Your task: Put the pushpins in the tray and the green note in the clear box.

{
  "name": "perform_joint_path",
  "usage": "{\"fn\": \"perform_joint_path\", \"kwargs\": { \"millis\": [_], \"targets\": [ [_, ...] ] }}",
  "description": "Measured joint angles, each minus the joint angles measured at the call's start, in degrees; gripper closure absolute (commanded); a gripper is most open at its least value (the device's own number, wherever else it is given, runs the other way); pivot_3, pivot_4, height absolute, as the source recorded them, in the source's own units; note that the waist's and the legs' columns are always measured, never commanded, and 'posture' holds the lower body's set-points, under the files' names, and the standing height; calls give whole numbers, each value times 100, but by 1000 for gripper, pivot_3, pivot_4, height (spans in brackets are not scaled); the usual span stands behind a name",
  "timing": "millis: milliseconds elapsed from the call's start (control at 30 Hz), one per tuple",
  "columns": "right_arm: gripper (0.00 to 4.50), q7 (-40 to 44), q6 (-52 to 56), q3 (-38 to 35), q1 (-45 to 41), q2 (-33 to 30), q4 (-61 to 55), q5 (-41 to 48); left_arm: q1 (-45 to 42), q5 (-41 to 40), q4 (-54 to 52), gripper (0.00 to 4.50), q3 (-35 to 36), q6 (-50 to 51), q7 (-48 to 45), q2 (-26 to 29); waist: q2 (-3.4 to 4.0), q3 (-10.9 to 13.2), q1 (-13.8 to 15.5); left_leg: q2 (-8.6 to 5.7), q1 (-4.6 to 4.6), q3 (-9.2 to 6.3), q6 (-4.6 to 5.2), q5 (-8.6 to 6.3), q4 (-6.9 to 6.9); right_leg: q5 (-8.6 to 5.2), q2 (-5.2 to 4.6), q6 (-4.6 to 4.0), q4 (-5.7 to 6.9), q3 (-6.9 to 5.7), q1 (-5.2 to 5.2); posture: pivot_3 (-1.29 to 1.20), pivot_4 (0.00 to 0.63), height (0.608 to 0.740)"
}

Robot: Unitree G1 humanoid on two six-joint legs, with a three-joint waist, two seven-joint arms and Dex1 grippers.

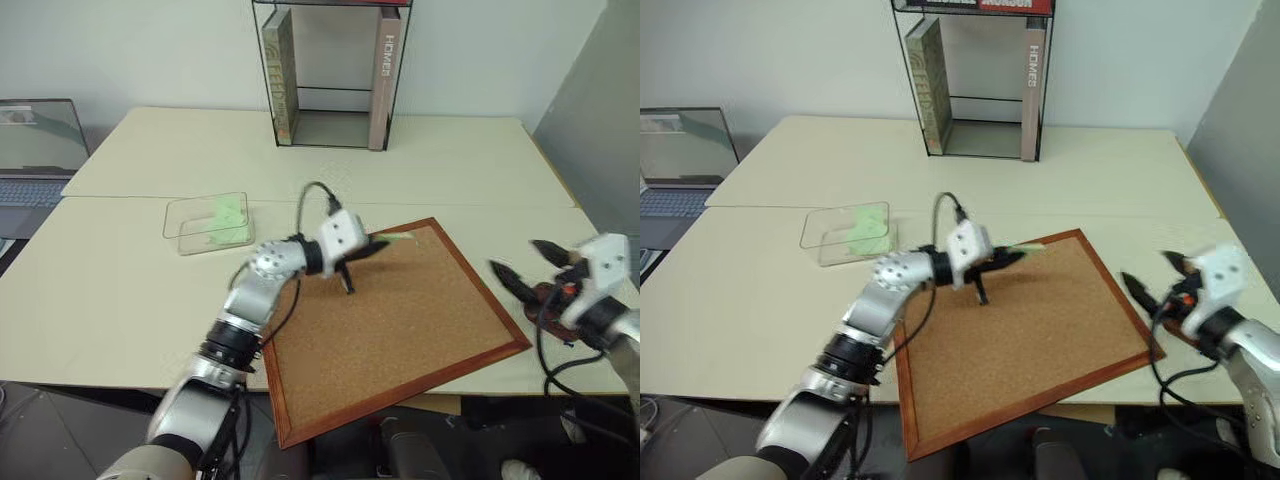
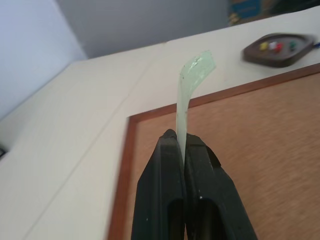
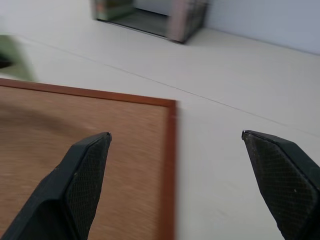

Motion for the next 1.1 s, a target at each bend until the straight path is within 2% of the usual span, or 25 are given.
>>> {"fn": "perform_joint_path", "kwargs": {
  "millis": [100, 133, 200, 400, 500, 633, 700, 733, 900, 1100],
  "targets": [
    [53, 64, 123, 666, -807, 48, -17, 10, -191, -162, 14, 4500, 497, 295, -1, 544, 1, 3, -31, -1, 1, -10, -1, 0, -3, -1, 3, -2, 1, -2, 2, 0, 150, 740],
    [53, 53, 267, 1063, -1454, 267, 188, -33, -298, -265, 234, 4500, 733, 495, -28, 920, -10, 14, -75, 2, 0, 1, -1, 1, -1, -1, 9, -3, 12, -1, -12, 0, 150, 740],
    [53, 22, 516, 1535, -2104, 550, 322, -16, -451, -329, 559, 4500, 1074, 742, -59, 1389, -13, 18, -73, 2, -4, 0, -1, 1, -1, -4, 9, -10, 17, -2, -18, 0, 150, 740],
    [53, -235, 1189, 2336, -3180, 1378, 1097, -54, -671, -455, 1768, 4500, 1437, 952, -155, 1922, -19, 19, 55, -24, -50, -5, -3, 1, 6, -11, -41, -31, 37, -4, -58, 0, 150, 740],
    [53, -330, 1204, 2532, -3332, 1610, 1402, -196, -849, -378, 2392, 4500, 1438, 890, -107, 2045, -28, 20, 115, -38, -96, -4, -4, 2, 24, 4, -71, -52, 52, -9, -99, 0, 150, 740],
    [53, -363, 1205, 2718, -3346, 1757, 1563, -313, -1111, -188, 3118, 4500, 1416, 624, -12, 2134, -33, 21, 134, -53, -98, -3, -3, 2, 25, 5, -76, -51, 52, -12, -98, 0, 150, 740],
    [0, -355, 1205, 2778, -3348, 1831, 1559, -321, -1275, -96, 3374, 4100, 1378, 513, -15, 2138, -35, 21, 122, -51, -96, -4, -3, 1, 25, 5, -76, -51, 54, -13, -98, 0, 150, 740],
    [0, -348, 1207, 2818, -3348, 1840, 1559, -323, -1333, -75, 3471, 4086, 1369, 460, -32, 2138, -35, 21, 115, -49, -95, -4, -3, 2, 25, 5, -76, -51, 56, -15, -98, 0, 150, 740],
    [0, -251, 1244, 2875, -3345, 1811, 1508, -326, -1528, 125, 3957, 3132, 1256, 194, -52, 2140, -35, 21, 84, -38, -91, -5, -4, 2, 25, 5, -71, -51, 69, -17, -101, 0, 150, 740],
    [0, -214, 1319, 2875, -3287, 1795, 1438, -318, -1622, 207, 4160, 2110, 1205, 77, -177, 2141, -35, 21, 75, -36, -90, -4, -4, 2, 25, 4, -70, -50, 75, -18, -104, 0, 150, 740]
  ]
}}
